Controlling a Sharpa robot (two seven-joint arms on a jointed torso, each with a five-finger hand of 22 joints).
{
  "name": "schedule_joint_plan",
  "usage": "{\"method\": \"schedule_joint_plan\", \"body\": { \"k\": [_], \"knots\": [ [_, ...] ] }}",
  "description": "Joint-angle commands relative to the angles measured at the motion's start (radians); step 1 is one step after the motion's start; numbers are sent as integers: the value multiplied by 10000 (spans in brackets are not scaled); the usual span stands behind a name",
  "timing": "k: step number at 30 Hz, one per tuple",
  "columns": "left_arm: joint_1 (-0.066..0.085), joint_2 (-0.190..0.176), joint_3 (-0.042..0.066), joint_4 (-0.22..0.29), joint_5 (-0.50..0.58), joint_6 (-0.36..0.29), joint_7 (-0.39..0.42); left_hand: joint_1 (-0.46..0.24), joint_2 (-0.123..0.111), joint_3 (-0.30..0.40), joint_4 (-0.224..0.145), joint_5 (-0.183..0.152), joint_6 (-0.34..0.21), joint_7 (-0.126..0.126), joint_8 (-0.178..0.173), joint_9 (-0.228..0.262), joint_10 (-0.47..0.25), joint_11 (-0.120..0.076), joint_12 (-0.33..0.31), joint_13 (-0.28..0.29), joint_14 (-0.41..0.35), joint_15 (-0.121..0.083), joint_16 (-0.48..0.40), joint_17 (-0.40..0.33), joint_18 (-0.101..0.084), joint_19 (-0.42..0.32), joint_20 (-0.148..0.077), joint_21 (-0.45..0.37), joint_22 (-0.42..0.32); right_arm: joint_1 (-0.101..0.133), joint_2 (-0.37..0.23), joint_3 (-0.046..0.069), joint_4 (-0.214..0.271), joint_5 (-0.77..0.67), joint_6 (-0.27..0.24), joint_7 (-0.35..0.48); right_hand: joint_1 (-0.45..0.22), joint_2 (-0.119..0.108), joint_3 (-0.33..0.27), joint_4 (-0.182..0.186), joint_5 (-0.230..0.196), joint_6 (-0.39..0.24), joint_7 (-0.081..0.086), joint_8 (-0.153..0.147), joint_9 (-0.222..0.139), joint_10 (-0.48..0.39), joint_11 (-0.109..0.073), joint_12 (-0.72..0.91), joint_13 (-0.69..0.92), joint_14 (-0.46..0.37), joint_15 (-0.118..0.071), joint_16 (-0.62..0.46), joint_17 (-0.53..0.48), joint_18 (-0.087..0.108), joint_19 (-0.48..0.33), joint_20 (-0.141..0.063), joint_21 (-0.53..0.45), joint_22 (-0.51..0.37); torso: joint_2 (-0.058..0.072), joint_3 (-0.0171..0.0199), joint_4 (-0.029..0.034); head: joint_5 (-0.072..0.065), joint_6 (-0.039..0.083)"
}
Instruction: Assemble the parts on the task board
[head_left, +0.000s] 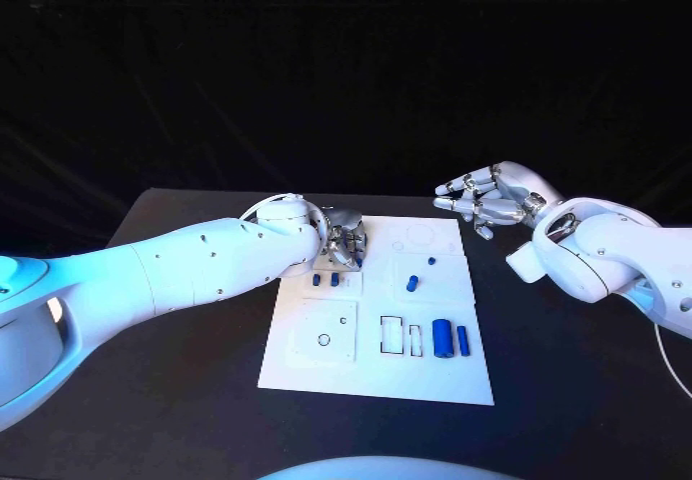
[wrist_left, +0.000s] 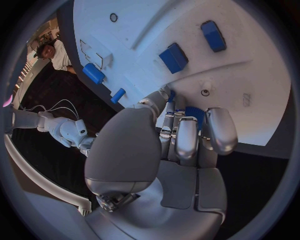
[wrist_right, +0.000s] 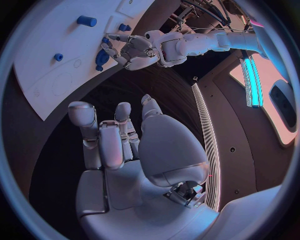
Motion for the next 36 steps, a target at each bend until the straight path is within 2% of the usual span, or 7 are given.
{"method": "schedule_joint_plan", "body": {
  "k": [1, 6, 10, 13, 20, 28, 36],
  "knots": [
    [-10, 52, -4, -38, 139, 265, -79, -103, 51, 73, 19, 40, -10, 26, -67, -25, 24, 33, -67, -1, 159, -29, 11, -17, -163, 18, 26, -52, 4, -6, 1, 1, 25, -154, 160, 9, -8, 93, -15, 33, -67, 13, 22, 65, 5, -20, -16, 29, -4, 42, -39, -35, 9, 62, -34, -3, -58, 4, 3, -1, -6, -11, 13],
    [-11, 143, -3, -110, 206, 273, -19, -77, 118, 160, 12, 43, 52, 21, -79, -38, 92, 25, -74, -13, 157, -31, 31, -23, -173, 18, 31, 3, 57, -6, 7, 1, 29, -163, 172, 2, -8, 93, -15, 33, -67, 13, 22, 65, 5, -20, -16, 29, -4, 42, -39, -35, 9, 62, -34, -3, -58, 4, 18, -6, -14, -3, -16],
    [-13, 202, -4, -161, 235, 262, -38, -58, 157, 250, -6, 42, 160, 2, -77, -46, 194, 5, -95, -29, 155, -49, 44, -52, -172, 2, 28, 18, 86, -6, 6, 1, 28, -164, 177, -4, -8, 93, -15, 33, -67, 13, 22, 65, 5, -20, -16, 29, -4, 42, -39, -35, 9, 62, -34, -3, -58, 4, 18, -10, 0, -103, -41],
    [-15, 225, -4, -203, 245, 249, -112, -2, 233, 377, -44, 44, 296, -11, -61, -47, 331, -26, -107, -35, 158, -68, 69, -65, -172, -8, 14, 47, 126, -6, 8, 1, 30, -165, 182, -4, -8, 93, -15, 33, -67, 13, 22, 65, 5, -20, -16, 29, -4, 42, -39, -35, 9, 62, -34, -3, -58, 4, 12, -5, -6, -104, -55],
    [-16, 207, -4, -234, 262, 192, -122, 319, 366, 878, -389, 48, 694, -28, 5, -34, 764, -102, -125, 4, 164, -138, 140, -85, -206, -1, -43, 245, 312, -6, 2, 1, 29, -166, 161, 18, 3, 112, -18, 46, -68, 32, 15, 79, 9, 5, -22, 57, 15, 44, -42, -41, 2, 60, -22, -5, -53, 15, 3, -5, 7, -91, -83],
    [-27, 114, 14, -107, 426, -516, 249, 255, 331, 1216, -631, 46, 1007, -22, 20, -34, 1115, -164, -216, 72, 207, -183, 263, -35, -235, 23, -88, 432, 488, -6, 13, 1, 21, -166, 161, 26, 3, 112, -18, 46, -68, 32, 15, 79, 9, 5, -22, 57, 15, 44, -42, -41, 2, 60, -22, -5, -53, 15, 2, -2, 6, -94, -75],
    [-30, -181, 122, 223, 912, -1351, 587, 209, 252, 1385, -768, 51, 1041, 37, -31, -60, 1179, -133, -300, 111, 243, -173, 308, -29, -250, 45, -95, 508, 558, -6, 22, 1, 9, -167, 147, 17, 19, 117, -20, 46, -64, 40, 11, 86, 11, 0, -26, 50, -3, 44, -46, -49, -9, 63, -24, -7, -63, 0, -1, 4, 5, -69, -12]
  ]
}}
